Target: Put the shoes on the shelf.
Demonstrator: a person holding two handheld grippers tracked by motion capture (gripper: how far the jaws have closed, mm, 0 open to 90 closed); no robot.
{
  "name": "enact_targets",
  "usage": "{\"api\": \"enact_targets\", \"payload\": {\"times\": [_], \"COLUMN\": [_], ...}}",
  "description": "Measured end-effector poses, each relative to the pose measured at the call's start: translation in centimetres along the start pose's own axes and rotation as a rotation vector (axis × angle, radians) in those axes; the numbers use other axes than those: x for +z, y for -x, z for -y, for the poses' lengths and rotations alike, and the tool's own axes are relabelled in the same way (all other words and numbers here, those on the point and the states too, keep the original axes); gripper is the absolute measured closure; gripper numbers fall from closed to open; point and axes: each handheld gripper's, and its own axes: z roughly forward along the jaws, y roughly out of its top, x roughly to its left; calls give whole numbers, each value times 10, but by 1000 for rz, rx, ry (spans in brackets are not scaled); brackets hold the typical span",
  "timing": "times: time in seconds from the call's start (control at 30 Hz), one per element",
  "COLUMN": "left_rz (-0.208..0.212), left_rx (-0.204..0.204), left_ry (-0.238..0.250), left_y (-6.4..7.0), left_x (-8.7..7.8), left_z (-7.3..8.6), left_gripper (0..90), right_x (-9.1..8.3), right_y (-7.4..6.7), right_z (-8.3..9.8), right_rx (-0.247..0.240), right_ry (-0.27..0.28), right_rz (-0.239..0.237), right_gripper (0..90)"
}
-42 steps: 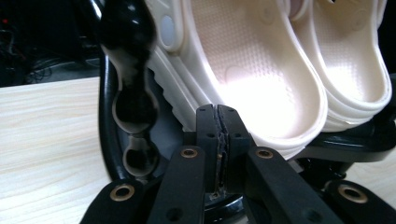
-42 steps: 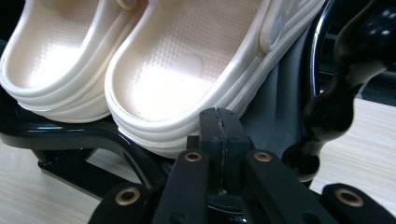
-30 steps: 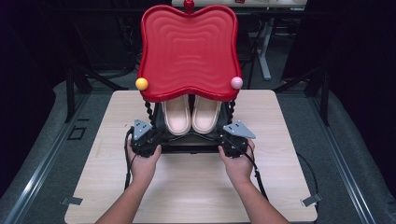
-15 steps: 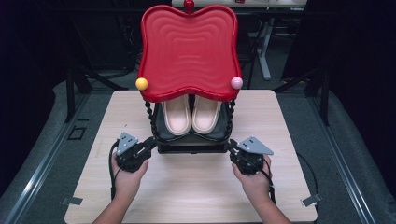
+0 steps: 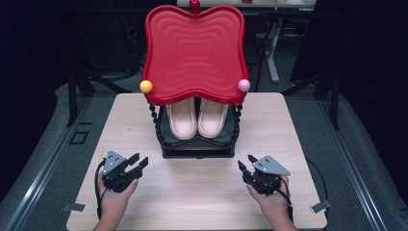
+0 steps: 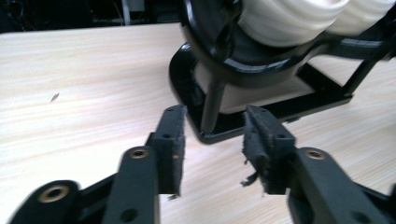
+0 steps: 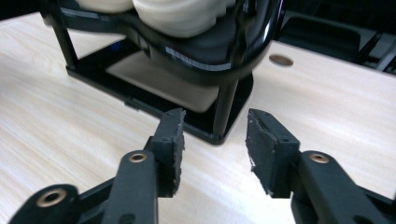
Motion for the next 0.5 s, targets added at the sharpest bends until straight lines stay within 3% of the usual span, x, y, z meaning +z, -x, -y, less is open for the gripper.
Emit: {"api": "enact_targets", "payload": {"times": [0.27, 0.37, 0.5], "left_rz": [-13, -10, -5], "left_rx": [14, -10, -7], "left_ry": [-39, -35, -14], "left_y": [-10, -11, -9], "left_x": [12, 15, 16], "left_z": [11, 13, 13], "left_gripper": [486, 457, 422], "right_x": [13, 17, 19], "right_y": [6, 9, 11], "right_z": [21, 25, 27], "right_rx": [-9, 3, 22], "right_ry": [-63, -79, -80], "right_rz": [21, 25, 30], "right_gripper": [501, 493, 475]}}
